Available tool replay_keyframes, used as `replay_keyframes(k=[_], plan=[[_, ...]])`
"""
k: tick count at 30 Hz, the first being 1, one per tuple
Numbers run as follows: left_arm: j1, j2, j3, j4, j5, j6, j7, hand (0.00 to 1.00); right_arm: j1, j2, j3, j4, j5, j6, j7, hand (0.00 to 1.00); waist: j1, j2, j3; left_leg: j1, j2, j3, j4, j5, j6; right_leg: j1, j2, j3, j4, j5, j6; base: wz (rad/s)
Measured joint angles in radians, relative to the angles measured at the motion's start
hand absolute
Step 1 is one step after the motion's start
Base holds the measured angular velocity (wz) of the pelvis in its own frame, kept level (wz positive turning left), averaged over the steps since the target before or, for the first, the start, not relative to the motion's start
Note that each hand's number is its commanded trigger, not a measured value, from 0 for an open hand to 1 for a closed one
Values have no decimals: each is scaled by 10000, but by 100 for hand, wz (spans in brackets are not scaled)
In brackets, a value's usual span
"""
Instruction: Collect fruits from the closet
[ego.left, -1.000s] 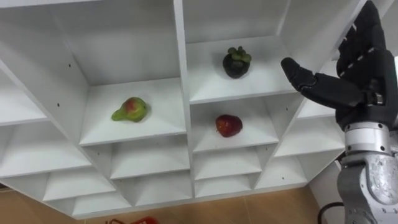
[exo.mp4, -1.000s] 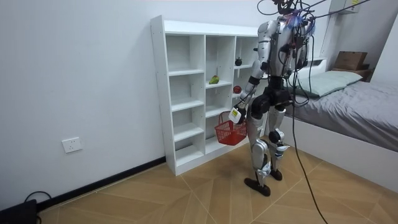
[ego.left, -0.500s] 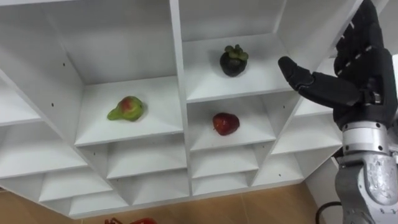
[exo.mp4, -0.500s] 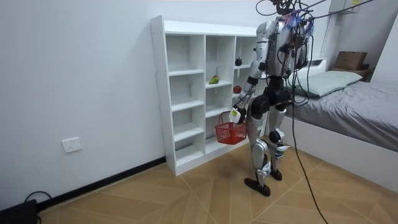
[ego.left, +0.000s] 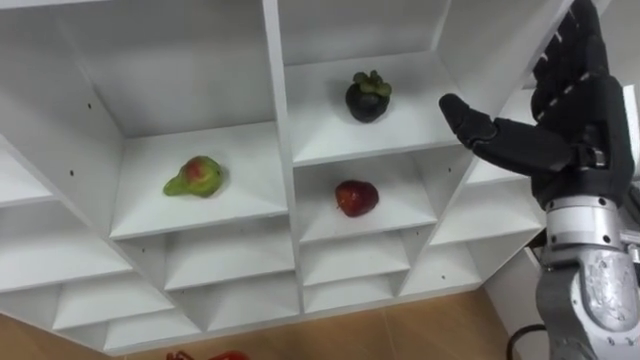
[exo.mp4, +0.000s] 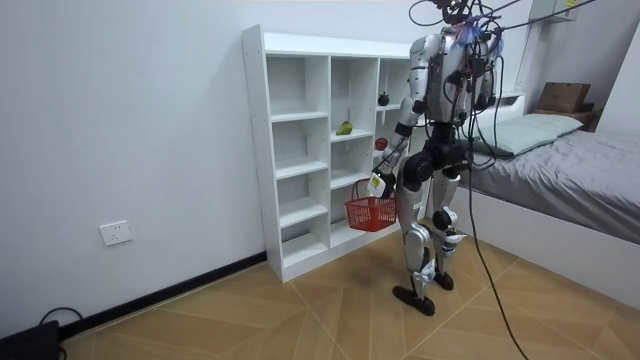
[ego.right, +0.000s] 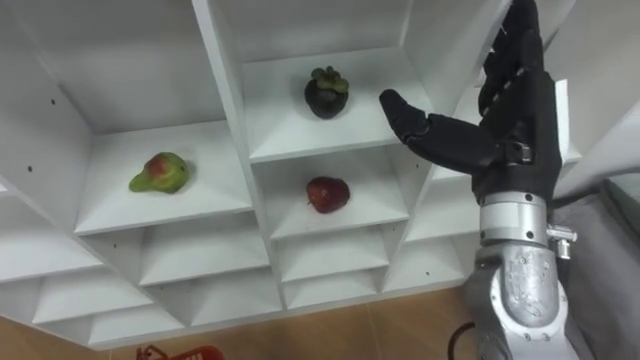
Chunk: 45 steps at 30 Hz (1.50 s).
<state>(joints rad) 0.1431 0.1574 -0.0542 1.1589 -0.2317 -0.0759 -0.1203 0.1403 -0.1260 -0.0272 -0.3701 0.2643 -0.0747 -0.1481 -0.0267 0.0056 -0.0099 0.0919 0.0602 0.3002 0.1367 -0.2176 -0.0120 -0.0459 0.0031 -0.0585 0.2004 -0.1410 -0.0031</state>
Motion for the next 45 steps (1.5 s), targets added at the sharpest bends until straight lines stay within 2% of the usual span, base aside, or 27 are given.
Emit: replay_keyframes(k=[2,9,11,13,17,20,23,33,37,45], plan=[[8,102,-125,-1,-2,2,-17,100,216,-17,51,-3,-4,-154,192,0,-43,-27,-35,-13,6,17,2,0,0,-38,4,13,13,3,-4,-4],[0,172,-285,12,-10,-7,-18,100,860,-53,188,-2,-15,-274,1038,0,-204,-39,-30,24,16,71,-2,0,0,-36,20,53,53,14,-18,-3],[-4,175,-285,16,-33,-54,-15,100,1107,-264,796,0,-87,-216,1577,0,-203,-44,2,31,24,122,-4,0,-1,-42,28,74,55,42,-25,-2],[-13,174,-285,28,-48,-125,-16,100,1205,-302,1214,36,-90,-194,2037,0,-192,-80,50,28,23,121,-6,0,-1,-38,24,73,63,60,-18,0],[-80,192,-285,20,-25,-170,-18,100,1231,-482,1580,140,-464,-194,2670,0,-79,-181,115,-109,7,112,-16,-5,6,-115,0,48,40,127,9,0],[-80,208,-277,-2,6,-171,15,100,1486,-495,1640,136,-821,-192,3048,0,8,-319,69,-212,21,112,-14,-4,5,-221,7,20,41,144,-5,0],[-165,193,-279,-10,43,-172,24,100,1766,-487,1633,136,-907,-192,3325,0,7,-326,55,-276,22,135,-11,-3,5,-297,16,29,32,161,-7,-2],[-410,184,-282,-6,85,-180,11,100,1873,-477,1597,137,-1259,-192,3827,0,13,-220,113,-324,37,262,-74,-5,3,-423,68,140,48,169,-7,-3],[-415,180,-290,111,62,-181,-26,100,1638,-474,1598,133,-1261,-192,3849,0,50,-137,134,-310,36,263,-72,-5,3,-419,65,152,58,172,-10,0],[-298,182,-258,256,15,-261,-81,100,1411,-417,1484,3,-1089,-192,3791,0,54,-143,118,-215,23,242,-63,-3,4,-309,51,158,55,176,-3,0]])
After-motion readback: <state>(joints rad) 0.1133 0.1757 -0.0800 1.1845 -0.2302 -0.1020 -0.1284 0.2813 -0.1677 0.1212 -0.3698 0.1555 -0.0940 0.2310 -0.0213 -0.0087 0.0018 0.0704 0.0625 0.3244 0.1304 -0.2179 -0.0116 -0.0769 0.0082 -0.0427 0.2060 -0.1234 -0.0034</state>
